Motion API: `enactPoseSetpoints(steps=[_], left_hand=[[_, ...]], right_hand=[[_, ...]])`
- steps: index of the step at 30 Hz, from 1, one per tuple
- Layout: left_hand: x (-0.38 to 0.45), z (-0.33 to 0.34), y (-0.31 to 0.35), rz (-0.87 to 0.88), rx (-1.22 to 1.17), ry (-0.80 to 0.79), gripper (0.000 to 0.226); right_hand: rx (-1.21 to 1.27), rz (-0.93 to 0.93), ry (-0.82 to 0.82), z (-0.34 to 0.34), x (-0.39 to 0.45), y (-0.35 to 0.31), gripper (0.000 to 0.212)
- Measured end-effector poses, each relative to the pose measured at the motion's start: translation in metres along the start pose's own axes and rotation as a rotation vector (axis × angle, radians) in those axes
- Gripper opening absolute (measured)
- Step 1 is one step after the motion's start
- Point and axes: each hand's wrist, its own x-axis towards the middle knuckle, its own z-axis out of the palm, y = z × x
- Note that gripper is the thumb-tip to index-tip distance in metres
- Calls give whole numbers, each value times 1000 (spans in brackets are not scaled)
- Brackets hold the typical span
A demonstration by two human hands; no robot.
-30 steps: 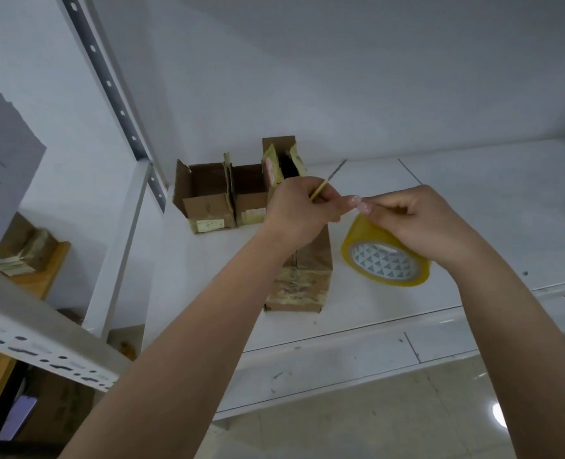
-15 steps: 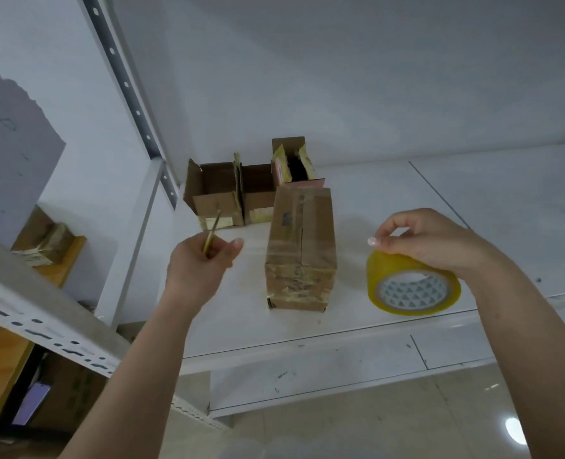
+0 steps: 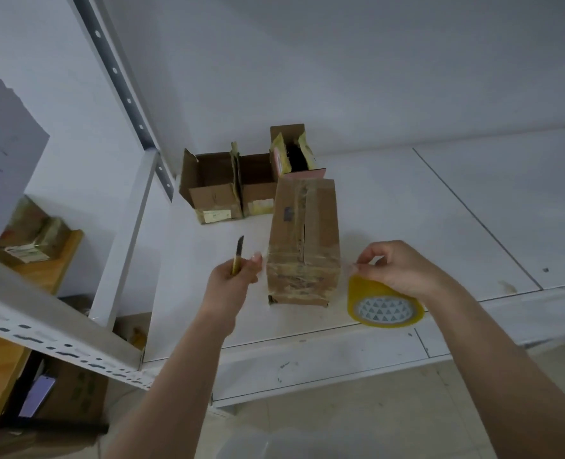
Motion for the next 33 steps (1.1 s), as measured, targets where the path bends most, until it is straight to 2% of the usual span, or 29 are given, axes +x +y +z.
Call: enactPoseSetpoints(steps=[2, 6, 9, 11, 13, 15, 16, 17, 19, 21, 23, 25, 28, 31, 33], left_hand=[[-4, 12, -9, -51, -75, 10, 40], [-1, 17, -19, 22, 21, 51, 44], [1, 25, -32, -125, 41, 32, 38], [-1, 27, -32, -163, 55, 37, 36], [-1, 18, -19, -73, 126, 118, 39], [-4, 5, 12, 121, 183, 232, 43], [-7, 5, 32, 220, 147, 212, 41], [-10, 10, 52, 306, 89, 126, 41], [-17, 34, 83, 430, 117, -132, 45], [-22, 61, 100, 421, 207, -374, 48], [-21, 75, 103, 342, 273, -520, 46], [-14, 78, 98, 349, 365, -523, 44], [-6, 76, 89, 456, 453, -469, 42], [-4, 75, 85, 518, 505, -444, 43], [-4, 75, 84, 531, 527, -417, 44]], right_hand=[[-13, -6, 2, 12, 4, -1, 19], [-18, -9, 16, 17, 8, 0, 17], [4, -7, 14, 20, 8, 0, 16], [10, -3, 22, 20, 8, 0, 17], [6, 1, 26, 19, 9, 1, 17], [-5, -6, 16, 20, 10, 0, 17], [0, -8, 10, 21, 10, -1, 17], [9, -10, 3, 22, 11, -2, 16], [26, -18, -10, 23, 11, -3, 14], [64, -17, -29, 21, 11, -3, 12], [135, -5, -78, 15, 9, -1, 8], [218, -12, -168, 7, 5, 2, 7], [221, -34, -257, 0, 0, 6, 14], [165, -28, -201, -5, 0, 7, 15], [29, -15, -159, -10, 1, 9, 20]])
